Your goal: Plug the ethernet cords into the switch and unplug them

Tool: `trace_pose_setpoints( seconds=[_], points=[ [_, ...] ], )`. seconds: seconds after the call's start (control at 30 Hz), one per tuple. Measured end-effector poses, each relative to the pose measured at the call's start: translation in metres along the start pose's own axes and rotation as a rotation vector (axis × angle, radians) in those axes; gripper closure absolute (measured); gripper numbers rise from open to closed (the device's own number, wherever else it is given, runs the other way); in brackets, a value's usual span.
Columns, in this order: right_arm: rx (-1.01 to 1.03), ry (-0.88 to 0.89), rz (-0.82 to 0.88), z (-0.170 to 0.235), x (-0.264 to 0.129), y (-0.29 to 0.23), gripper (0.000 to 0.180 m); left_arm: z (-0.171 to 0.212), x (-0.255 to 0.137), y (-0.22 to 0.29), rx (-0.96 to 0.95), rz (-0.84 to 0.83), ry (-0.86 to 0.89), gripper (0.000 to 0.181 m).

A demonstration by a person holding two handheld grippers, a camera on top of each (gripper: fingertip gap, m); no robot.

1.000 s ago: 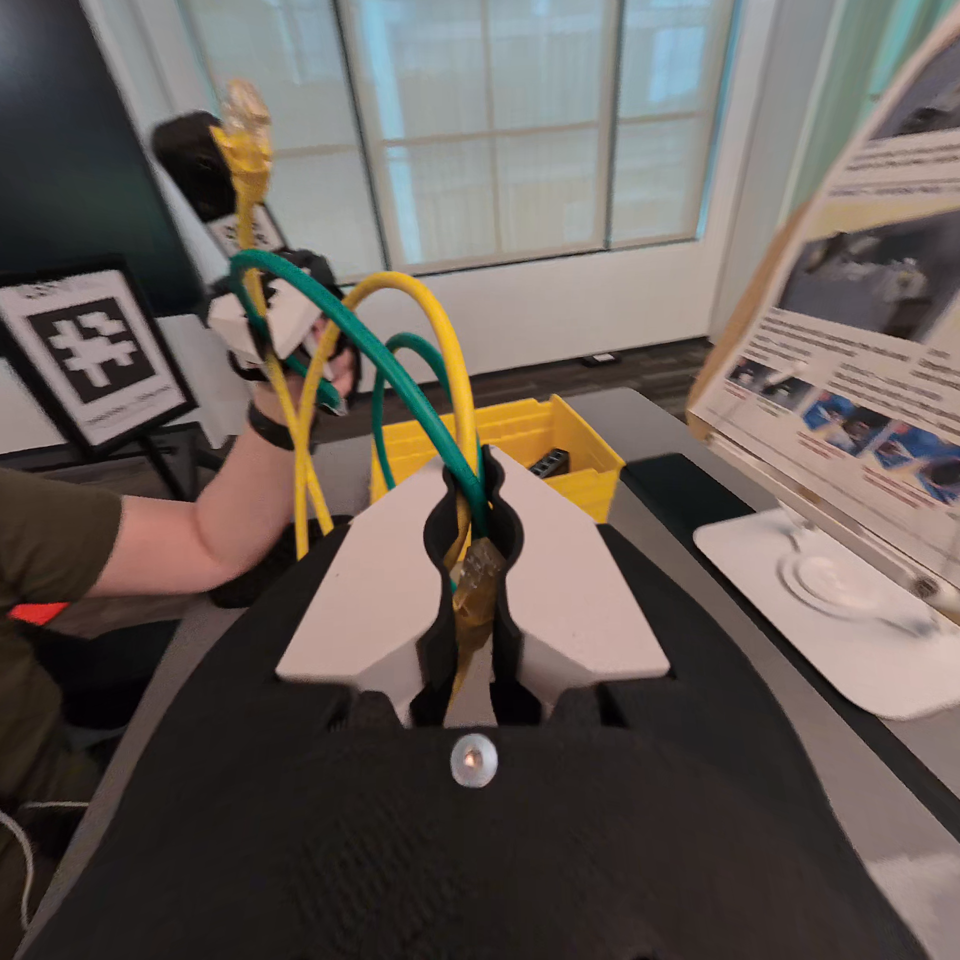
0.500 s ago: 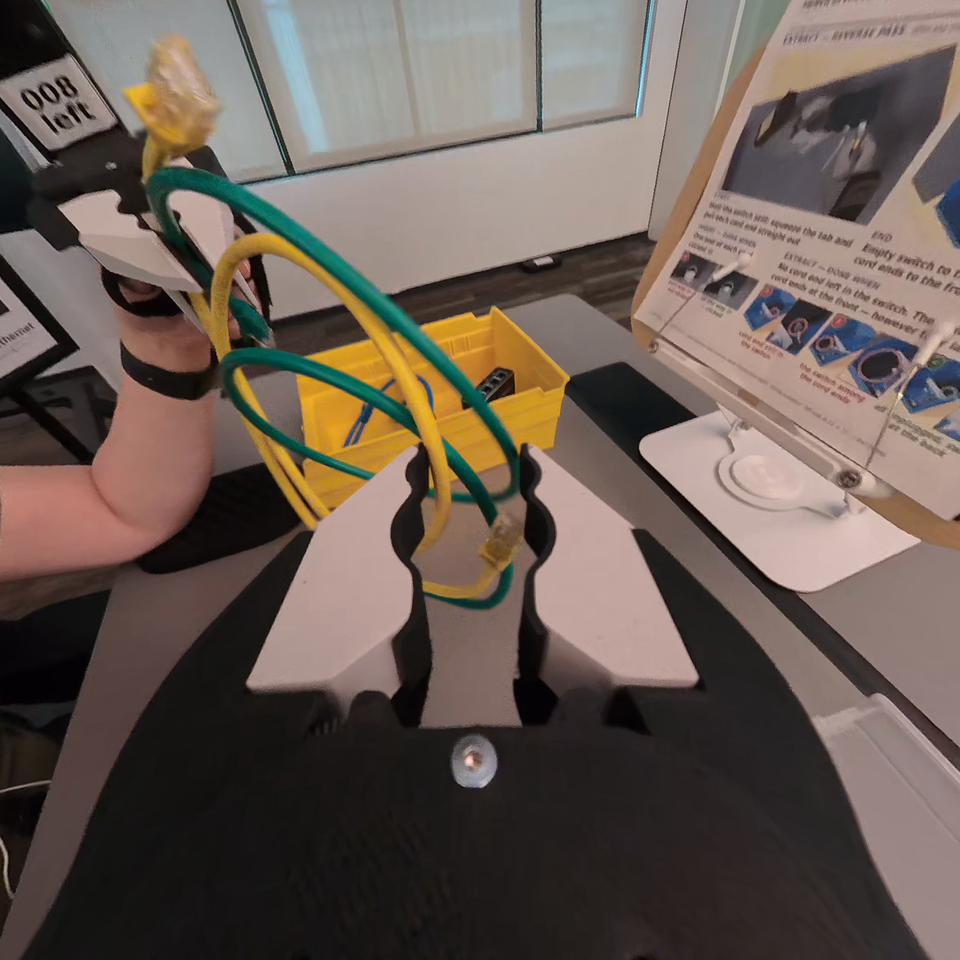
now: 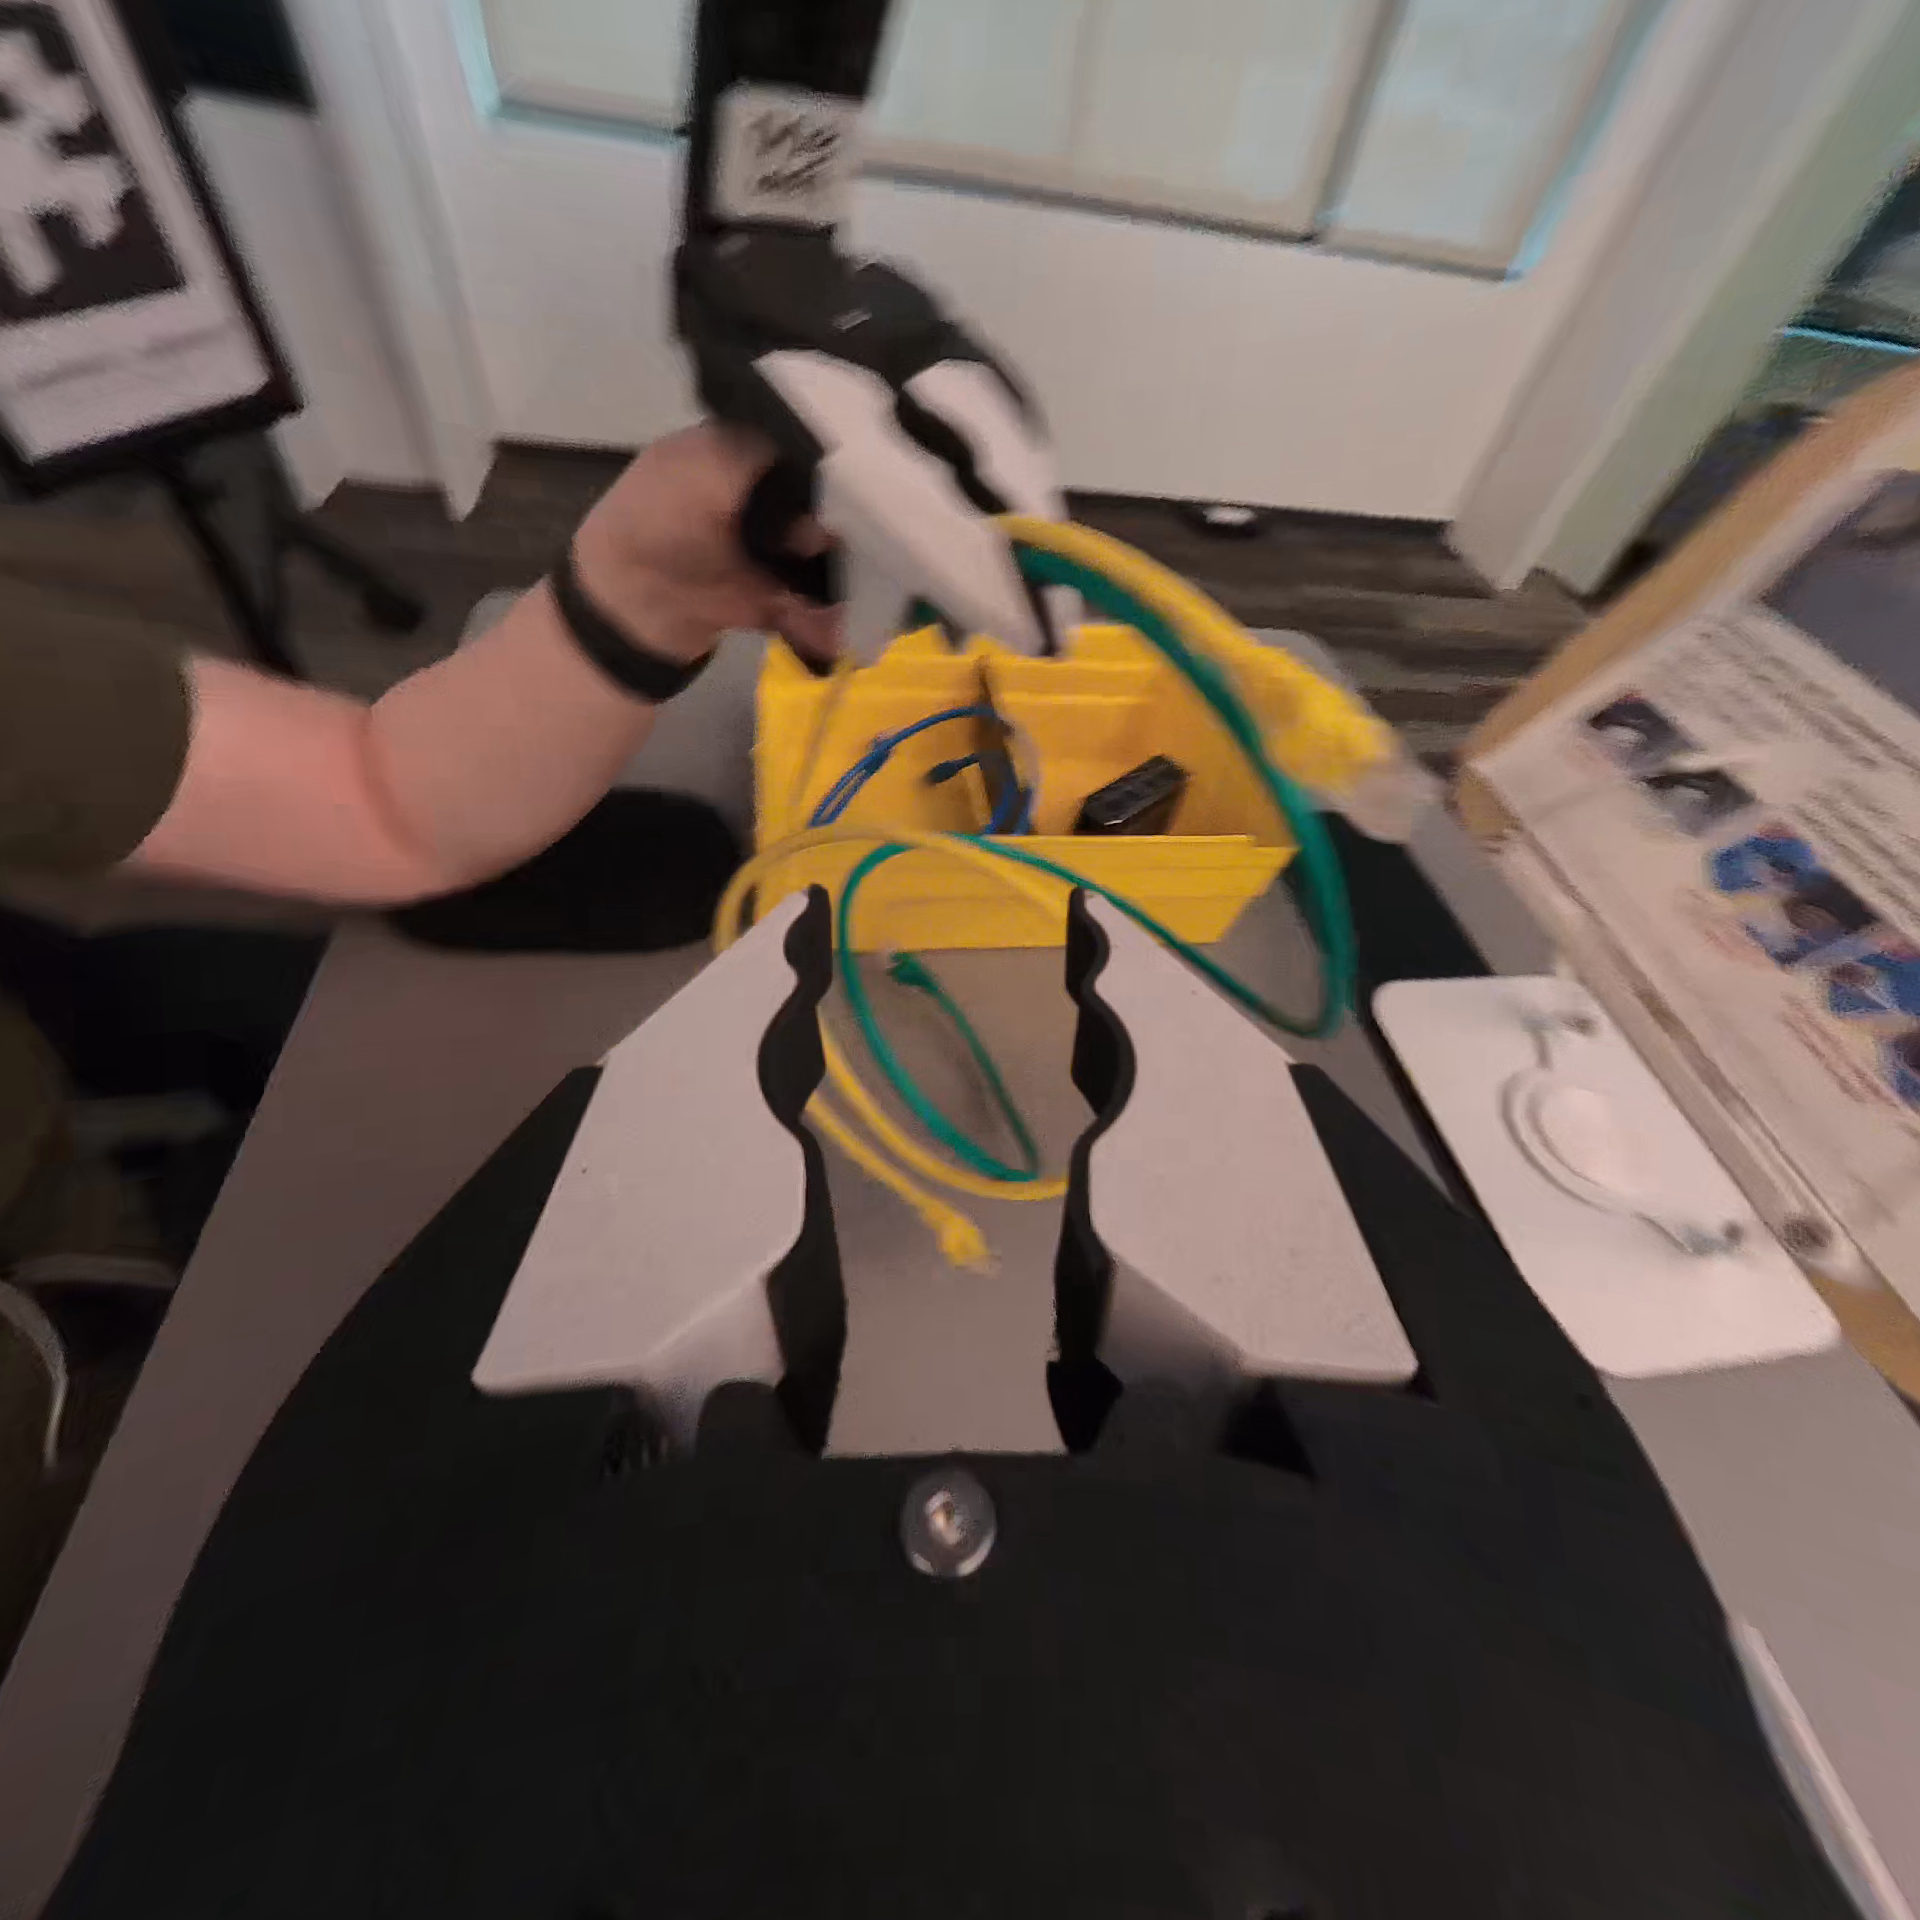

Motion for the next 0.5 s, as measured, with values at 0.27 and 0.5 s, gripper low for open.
trace_pose_setpoints(
  seconds=[0.27, 0.5],
  points=[
    [-0.194, -0.182, -0.111, 0.005, 0.055, -0.041, 0.134, -0.007, -0.006, -0.003, -0.019, -0.061, 0.076, 0.178],
    [0.206, -0.165, -0.025, 0.017, 0.102, -0.032, 0.127, -0.011, -0.004, -0.005, -0.054, -0.107, 0.133, 0.178]
  ],
)
Point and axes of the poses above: each gripper's, where its closed fingertips meet, x out along the fingers, z out of its underside, y = z × x across the jaws, the point moved 6 cm from there along -x, back along the fingers, and after that the axes turned 11 degrees about -x, right-handed, at the moved point
